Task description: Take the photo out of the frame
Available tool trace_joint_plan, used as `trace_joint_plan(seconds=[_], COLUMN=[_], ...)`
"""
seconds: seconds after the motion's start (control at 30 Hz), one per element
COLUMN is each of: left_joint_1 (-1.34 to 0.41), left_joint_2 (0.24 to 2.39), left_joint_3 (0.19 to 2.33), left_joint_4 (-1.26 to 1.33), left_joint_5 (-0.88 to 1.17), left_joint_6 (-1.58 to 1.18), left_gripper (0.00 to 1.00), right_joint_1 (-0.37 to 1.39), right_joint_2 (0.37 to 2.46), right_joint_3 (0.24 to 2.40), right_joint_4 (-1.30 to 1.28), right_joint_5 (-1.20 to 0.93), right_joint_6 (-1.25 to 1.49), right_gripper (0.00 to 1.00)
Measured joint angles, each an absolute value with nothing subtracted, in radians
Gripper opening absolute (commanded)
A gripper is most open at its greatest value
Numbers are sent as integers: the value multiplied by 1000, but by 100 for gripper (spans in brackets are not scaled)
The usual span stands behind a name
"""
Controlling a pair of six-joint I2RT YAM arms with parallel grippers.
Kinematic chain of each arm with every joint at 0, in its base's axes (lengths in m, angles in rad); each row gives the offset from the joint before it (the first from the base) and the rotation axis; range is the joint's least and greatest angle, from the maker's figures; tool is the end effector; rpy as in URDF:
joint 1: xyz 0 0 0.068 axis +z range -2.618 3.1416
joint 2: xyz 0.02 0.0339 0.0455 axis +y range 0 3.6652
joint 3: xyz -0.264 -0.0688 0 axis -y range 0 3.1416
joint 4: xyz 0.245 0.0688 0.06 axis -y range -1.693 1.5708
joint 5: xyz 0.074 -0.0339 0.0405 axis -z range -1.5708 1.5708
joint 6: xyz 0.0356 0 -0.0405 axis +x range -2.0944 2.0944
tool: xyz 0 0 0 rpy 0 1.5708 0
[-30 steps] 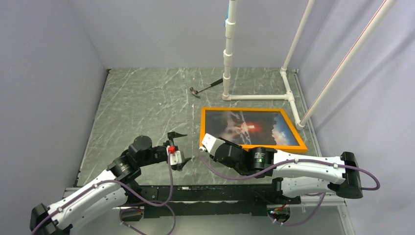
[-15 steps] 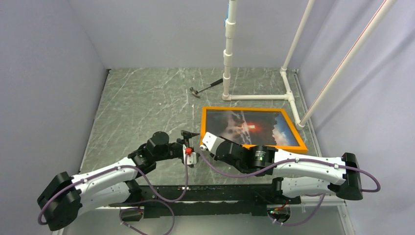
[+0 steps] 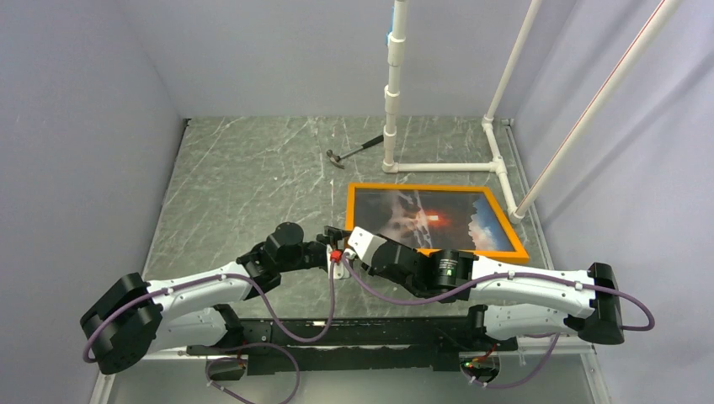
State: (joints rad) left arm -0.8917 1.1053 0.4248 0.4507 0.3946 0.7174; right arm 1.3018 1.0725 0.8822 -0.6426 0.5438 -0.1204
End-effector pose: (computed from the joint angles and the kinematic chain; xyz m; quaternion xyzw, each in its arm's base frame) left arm 0.1362 -0.1905 0.2176 0.6380 0.4450 -0.2060 0.5936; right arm 0.0752 0.2034 0.2807 -0.5130 0.7439 -0.0146 0.4280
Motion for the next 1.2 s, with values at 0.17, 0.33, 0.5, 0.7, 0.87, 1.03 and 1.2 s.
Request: trace_joint_plan(seconds=[0.17, 0.33, 0.5, 0.7, 0.87, 1.03, 1.2], left_joint_1=[-894, -894, -892, -891, -889, -890, -889], left_joint_2=[1128, 1114, 1051, 960, 884, 874, 891], left_joint_3=[445, 476, 485, 525, 574, 640, 736], left_joint_4=[421, 401, 369, 245, 136, 44, -46], left_joint_5=[397, 388, 380, 385, 401, 406, 414], left_joint_6=[746, 841, 874, 774, 669, 580, 472], left_gripper=[32, 9, 3, 0, 0, 0, 0], right_joint_1=[1299, 1292, 1293, 1301, 1299, 1298, 1298], right_joint_2=[1072, 1056, 1051, 1048, 1008, 951, 909], right_joint_3=[883, 902, 950, 1033, 1153, 1295, 1362], right_joint_4=[-642, -619, -627, -687, -729, -723, -709], right_joint_5=[551, 597, 617, 596, 604, 628, 648], right_joint_6=[-120, -126, -123, -64, 5, 51, 69], right_gripper=[0, 0, 32, 61, 72, 75, 77])
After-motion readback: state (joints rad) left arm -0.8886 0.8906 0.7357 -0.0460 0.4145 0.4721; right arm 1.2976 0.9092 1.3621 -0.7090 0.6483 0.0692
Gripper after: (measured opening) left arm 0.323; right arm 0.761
